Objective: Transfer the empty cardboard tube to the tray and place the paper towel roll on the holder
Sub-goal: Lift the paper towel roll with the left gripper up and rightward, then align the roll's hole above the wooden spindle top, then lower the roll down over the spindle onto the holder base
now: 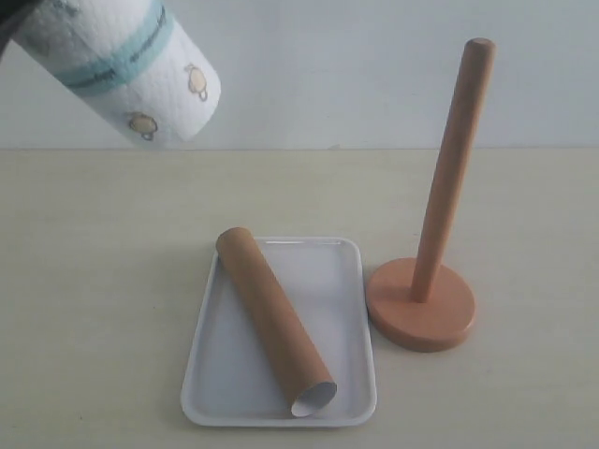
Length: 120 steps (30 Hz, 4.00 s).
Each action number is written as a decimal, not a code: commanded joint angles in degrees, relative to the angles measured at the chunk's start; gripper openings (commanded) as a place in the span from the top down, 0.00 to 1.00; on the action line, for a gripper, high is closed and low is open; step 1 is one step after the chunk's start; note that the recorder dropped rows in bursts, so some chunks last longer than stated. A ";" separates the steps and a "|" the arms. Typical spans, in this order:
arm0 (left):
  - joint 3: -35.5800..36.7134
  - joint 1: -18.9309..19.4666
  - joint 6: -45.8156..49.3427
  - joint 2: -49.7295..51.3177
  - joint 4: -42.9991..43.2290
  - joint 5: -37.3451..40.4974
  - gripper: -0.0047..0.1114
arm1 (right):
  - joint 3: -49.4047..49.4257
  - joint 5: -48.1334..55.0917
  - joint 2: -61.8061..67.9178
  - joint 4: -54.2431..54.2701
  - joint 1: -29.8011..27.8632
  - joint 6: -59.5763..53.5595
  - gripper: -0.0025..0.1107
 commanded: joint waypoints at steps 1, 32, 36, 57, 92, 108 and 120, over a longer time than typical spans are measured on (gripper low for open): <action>-5.42 -2.28 -8.04 -4.15 3.41 1.17 0.92 | -0.07 -0.35 -0.23 -0.18 -0.09 -0.24 0.97; -27.80 -30.50 -9.49 12.28 5.28 17.34 0.92 | -0.07 -0.35 -0.23 -0.18 -0.09 -0.24 0.97; -32.90 -33.56 -9.49 15.82 5.28 24.36 0.92 | -0.07 -0.35 -0.23 -0.18 -0.09 -0.24 0.97; -51.92 -39.73 -5.49 32.42 5.23 40.16 0.92 | -0.07 -0.35 -0.23 -0.18 -0.09 -0.24 0.97; -50.75 -39.73 -5.26 48.66 8.39 34.98 0.92 | -0.07 -0.58 -0.23 -0.18 -0.09 -0.24 0.97; -42.50 -39.73 -3.62 48.75 10.44 34.98 0.92 | -0.07 -0.58 -0.23 -0.18 -0.09 -0.24 0.97; -42.49 -39.73 0.10 54.40 6.79 31.85 0.92 | -0.07 -0.58 -0.23 -0.18 -0.09 -0.24 0.97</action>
